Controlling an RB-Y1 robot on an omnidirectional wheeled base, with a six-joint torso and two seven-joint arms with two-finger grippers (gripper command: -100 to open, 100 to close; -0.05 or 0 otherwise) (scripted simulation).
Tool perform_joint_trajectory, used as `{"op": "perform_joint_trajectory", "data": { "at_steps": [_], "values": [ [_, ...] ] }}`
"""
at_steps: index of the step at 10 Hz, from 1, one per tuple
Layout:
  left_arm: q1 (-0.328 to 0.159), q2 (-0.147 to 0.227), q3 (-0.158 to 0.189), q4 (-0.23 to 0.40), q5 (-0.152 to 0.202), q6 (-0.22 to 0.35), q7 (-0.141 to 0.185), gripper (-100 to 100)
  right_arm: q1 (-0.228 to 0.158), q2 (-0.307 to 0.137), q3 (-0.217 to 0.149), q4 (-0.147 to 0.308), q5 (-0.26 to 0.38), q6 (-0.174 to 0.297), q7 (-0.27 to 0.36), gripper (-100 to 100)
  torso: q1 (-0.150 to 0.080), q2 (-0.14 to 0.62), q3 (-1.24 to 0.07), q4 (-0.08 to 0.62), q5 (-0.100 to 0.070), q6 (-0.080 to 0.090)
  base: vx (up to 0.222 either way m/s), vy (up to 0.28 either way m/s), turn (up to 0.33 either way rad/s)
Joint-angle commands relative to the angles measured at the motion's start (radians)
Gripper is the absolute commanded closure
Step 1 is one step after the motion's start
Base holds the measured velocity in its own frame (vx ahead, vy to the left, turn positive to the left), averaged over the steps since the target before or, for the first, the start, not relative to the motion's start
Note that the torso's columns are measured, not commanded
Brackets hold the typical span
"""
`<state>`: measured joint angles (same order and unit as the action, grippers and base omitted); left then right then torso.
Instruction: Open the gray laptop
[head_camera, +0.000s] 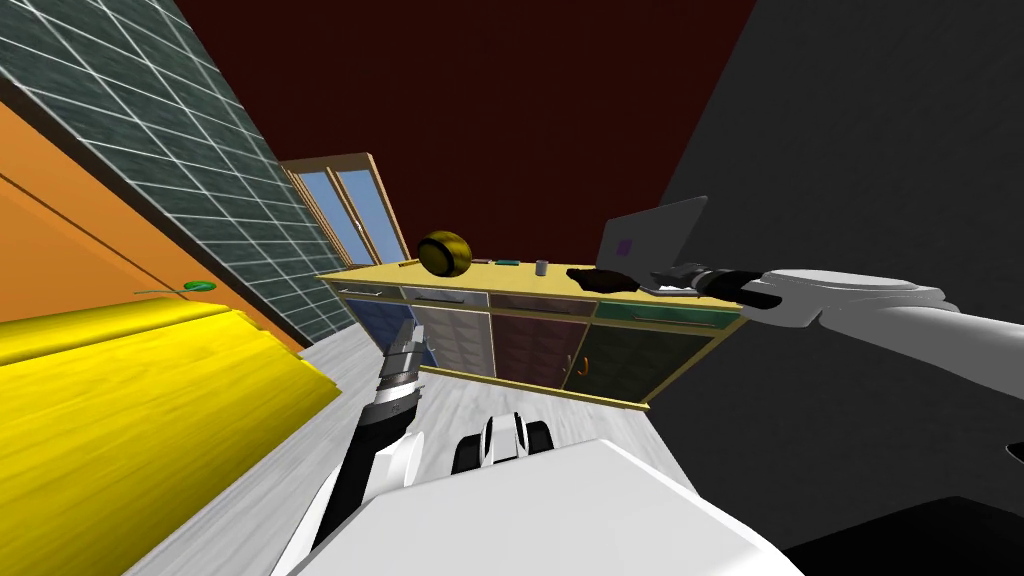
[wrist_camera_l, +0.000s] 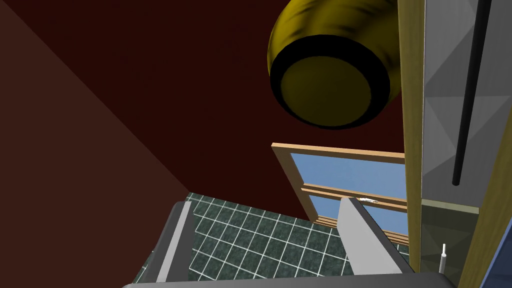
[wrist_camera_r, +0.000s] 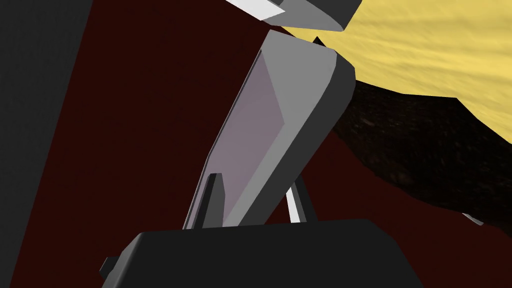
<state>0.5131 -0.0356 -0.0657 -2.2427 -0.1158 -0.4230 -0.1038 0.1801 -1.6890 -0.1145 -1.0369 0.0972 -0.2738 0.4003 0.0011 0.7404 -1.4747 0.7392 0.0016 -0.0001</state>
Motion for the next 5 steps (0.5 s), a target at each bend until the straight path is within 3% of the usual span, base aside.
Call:
{"op": "perform_joint_trajectory", "data": {
  "at_steps": [1, 3, 5],
  "values": [
    [0.000, 0.000, 0.000, 0.000, 0.000, 0.000, 0.000, 0, -0.008, 0.013, -0.008, 0.051, 0.005, -0.071, 0.015, 100, 0.000, 0.000, 0.000, 0.000, 0.000, 0.001, 0.050, 0.051, -0.086],
    [0.000, 0.000, 0.000, 0.000, 0.000, 0.000, 0.000, 0, -0.012, 0.021, -0.011, 0.074, 0.007, -0.106, 0.023, 100, 0.002, 0.000, 0.000, 0.000, 0.000, 0.002, 0.048, 0.070, -0.072],
    [0.000, 0.000, 0.000, 0.000, 0.000, 0.000, 0.000, 0, -0.004, 0.017, -0.007, 0.070, -0.009, -0.093, -0.011, 100, 0.000, -0.001, -0.001, 0.000, 0.000, -0.001, 0.004, 0.002, 0.020]
  ]
}}
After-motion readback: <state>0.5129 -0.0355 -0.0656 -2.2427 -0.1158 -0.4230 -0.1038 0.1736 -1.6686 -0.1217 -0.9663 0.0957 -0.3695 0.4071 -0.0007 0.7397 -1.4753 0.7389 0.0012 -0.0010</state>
